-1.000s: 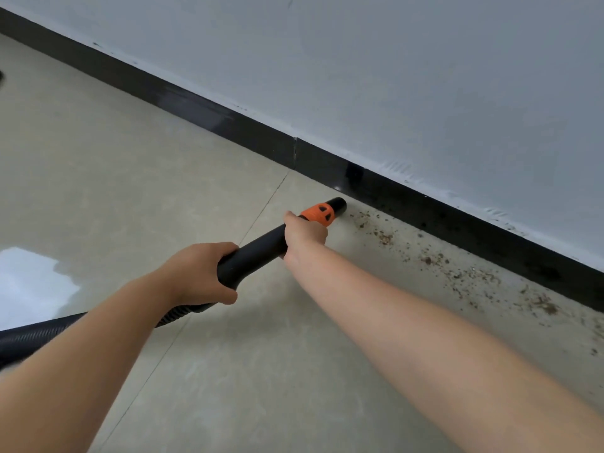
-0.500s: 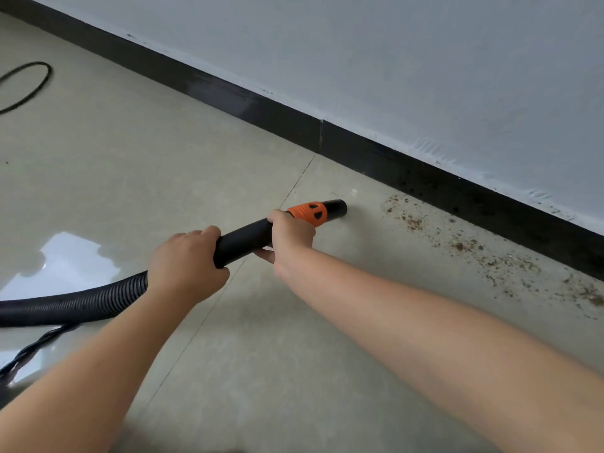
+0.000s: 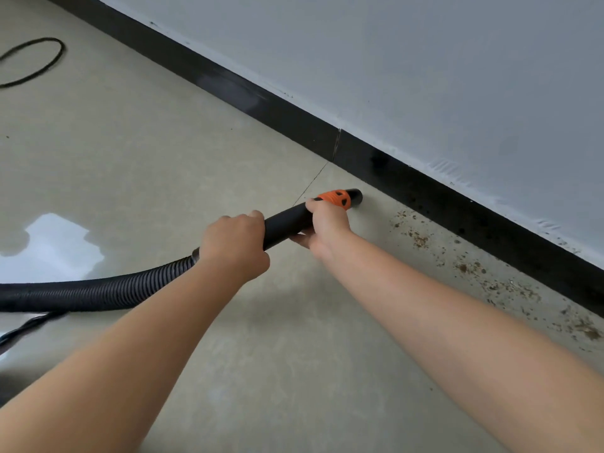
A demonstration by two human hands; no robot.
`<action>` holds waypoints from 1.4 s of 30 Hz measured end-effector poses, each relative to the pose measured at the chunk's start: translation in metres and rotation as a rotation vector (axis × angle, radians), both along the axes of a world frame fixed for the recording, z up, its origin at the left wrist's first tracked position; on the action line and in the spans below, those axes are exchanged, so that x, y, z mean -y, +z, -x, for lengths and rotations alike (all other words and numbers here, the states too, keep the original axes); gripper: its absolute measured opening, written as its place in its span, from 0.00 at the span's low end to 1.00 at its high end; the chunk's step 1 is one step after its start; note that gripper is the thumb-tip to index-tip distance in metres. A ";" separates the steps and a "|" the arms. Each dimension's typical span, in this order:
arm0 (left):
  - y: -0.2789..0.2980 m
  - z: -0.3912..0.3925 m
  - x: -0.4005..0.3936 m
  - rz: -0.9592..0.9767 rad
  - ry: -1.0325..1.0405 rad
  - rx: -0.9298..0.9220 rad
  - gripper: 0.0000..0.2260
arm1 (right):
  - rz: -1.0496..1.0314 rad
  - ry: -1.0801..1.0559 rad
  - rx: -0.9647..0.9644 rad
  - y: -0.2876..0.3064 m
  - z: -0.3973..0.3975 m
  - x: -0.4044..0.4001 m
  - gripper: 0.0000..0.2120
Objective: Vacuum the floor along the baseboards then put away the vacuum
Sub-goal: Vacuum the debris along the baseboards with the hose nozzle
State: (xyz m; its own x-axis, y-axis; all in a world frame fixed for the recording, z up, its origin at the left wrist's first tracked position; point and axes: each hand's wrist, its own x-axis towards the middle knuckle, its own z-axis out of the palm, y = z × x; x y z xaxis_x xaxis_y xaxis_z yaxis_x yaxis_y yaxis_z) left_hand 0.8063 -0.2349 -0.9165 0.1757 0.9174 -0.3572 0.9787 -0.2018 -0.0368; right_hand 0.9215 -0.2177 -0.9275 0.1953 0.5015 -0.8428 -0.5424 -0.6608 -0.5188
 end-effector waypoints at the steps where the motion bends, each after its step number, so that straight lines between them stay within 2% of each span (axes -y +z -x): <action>1: 0.001 -0.003 0.000 0.013 0.016 0.004 0.09 | -0.012 0.020 -0.019 0.002 -0.003 -0.002 0.11; 5: 0.011 0.014 0.005 0.045 0.044 -0.035 0.09 | -0.034 0.114 -0.071 0.001 0.012 -0.003 0.09; 9: 0.029 0.052 0.014 0.027 0.095 -0.123 0.08 | -0.045 0.185 -0.161 0.001 0.051 0.001 0.17; 12: 0.037 0.069 0.019 0.008 0.116 -0.169 0.08 | -0.082 0.224 -0.235 0.004 0.071 0.002 0.11; 20: 0.014 0.032 -0.003 0.063 0.110 -0.015 0.11 | -0.136 0.067 -0.102 -0.003 0.040 -0.018 0.13; 23: 0.009 0.026 -0.006 0.076 0.108 0.026 0.11 | -0.140 0.096 -0.118 -0.003 0.032 -0.023 0.12; 29: 0.018 0.074 0.011 0.080 0.237 -0.008 0.10 | -0.078 0.309 -0.169 -0.001 0.086 -0.025 0.06; 34: 0.027 0.102 0.013 0.053 0.184 -0.129 0.10 | -0.071 0.316 -0.217 -0.008 0.113 -0.025 0.09; 42: 0.008 0.047 -0.054 0.063 0.257 0.080 0.10 | -0.169 0.164 -0.090 -0.012 0.069 -0.089 0.16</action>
State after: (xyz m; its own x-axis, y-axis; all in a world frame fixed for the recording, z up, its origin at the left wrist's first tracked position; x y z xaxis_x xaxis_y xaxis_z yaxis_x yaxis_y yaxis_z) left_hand 0.7593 -0.1808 -0.9087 -0.0297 0.9118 -0.4095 0.9974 0.0538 0.0474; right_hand 0.8530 -0.1291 -0.9396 0.0271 0.6556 -0.7546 -0.4841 -0.6518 -0.5838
